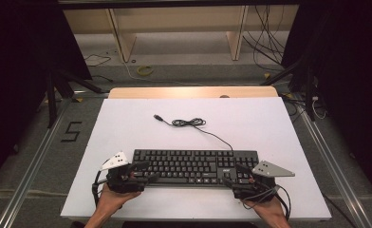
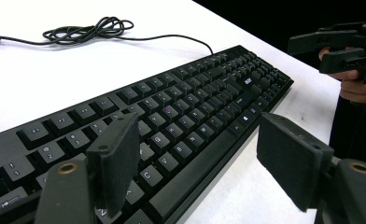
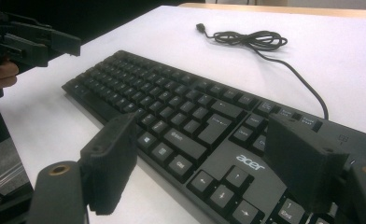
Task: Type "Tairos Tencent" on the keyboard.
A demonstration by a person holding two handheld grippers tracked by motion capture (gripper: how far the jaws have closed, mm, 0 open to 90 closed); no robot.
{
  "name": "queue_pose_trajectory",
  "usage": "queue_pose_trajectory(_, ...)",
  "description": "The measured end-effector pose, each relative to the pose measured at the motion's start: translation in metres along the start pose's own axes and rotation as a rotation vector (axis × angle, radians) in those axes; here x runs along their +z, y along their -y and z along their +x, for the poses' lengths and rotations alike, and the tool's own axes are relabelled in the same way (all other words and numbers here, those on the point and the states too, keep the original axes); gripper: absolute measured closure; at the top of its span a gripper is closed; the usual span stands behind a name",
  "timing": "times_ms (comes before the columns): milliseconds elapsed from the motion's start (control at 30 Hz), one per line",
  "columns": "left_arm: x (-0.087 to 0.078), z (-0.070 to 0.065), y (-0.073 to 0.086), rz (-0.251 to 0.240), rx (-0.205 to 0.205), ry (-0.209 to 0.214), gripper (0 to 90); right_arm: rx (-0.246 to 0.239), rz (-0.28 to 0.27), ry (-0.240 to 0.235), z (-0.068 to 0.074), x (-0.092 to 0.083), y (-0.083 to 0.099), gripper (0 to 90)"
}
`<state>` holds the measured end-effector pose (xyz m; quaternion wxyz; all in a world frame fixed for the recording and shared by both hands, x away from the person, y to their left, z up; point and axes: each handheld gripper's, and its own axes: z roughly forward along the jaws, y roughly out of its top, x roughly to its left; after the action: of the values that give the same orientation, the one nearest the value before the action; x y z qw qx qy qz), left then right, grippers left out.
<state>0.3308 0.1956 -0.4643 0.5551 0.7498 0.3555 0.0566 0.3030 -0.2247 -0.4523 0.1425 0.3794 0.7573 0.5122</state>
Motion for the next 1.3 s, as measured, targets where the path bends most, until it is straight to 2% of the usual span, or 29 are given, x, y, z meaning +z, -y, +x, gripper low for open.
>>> queue_pose_trajectory(667, -0.002, 0.003, -0.001, -0.01, -0.021, -0.016, 29.6, 0.001, 0.016, -0.004, 0.002, 0.01, -0.008, 27.7)
queue_pose_trajectory(1167, -0.002, 0.008, -0.001, -0.001, -0.047, -0.036, 30.2, -0.014, 0.035, -0.043, 0.003, 0.022, -0.025, 32.3)
queue_pose_trajectory(1300, -0.002, 0.009, -0.001, 0.001, -0.044, -0.04, 30.5, -0.016, 0.038, -0.045, 0.004, 0.024, -0.027, 33.0)
